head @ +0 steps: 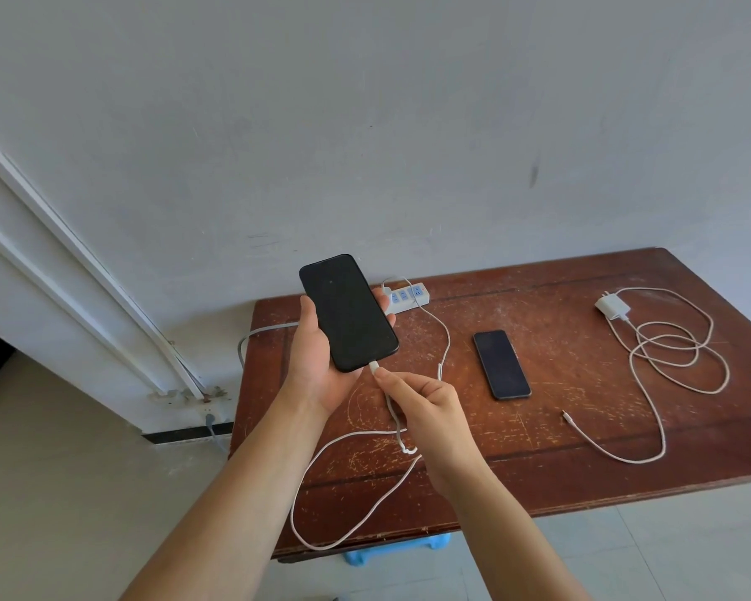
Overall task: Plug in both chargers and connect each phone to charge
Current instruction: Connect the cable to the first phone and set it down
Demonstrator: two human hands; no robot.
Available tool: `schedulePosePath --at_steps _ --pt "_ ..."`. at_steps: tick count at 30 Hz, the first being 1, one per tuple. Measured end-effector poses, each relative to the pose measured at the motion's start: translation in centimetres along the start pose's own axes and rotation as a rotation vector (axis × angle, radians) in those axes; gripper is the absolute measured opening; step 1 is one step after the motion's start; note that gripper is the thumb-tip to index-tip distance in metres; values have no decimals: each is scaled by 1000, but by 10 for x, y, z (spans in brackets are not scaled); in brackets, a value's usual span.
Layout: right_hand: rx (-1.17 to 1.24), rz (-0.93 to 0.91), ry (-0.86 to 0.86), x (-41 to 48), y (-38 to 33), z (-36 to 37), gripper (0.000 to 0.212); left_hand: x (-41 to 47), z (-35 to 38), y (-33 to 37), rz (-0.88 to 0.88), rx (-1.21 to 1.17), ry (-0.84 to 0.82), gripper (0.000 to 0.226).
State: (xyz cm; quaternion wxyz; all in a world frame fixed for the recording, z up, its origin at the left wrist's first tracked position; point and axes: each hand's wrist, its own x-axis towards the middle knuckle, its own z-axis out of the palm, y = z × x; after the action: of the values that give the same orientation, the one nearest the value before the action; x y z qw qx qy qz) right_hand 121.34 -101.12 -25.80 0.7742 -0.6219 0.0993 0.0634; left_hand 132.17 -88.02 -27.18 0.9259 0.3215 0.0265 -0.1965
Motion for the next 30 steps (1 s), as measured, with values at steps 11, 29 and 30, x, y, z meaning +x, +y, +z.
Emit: schedulePosePath --at_steps 11,29,30 --pt "-1 10 -1 -4 0 1 33 -6 3 -4 -34 10 16 62" --pt "108 11 123 5 -3 -8 27 -7 6 -3 -37 130 75 62" --pt "108 12 121 6 -2 -9 26 -6 5 -2 -39 131 80 62"
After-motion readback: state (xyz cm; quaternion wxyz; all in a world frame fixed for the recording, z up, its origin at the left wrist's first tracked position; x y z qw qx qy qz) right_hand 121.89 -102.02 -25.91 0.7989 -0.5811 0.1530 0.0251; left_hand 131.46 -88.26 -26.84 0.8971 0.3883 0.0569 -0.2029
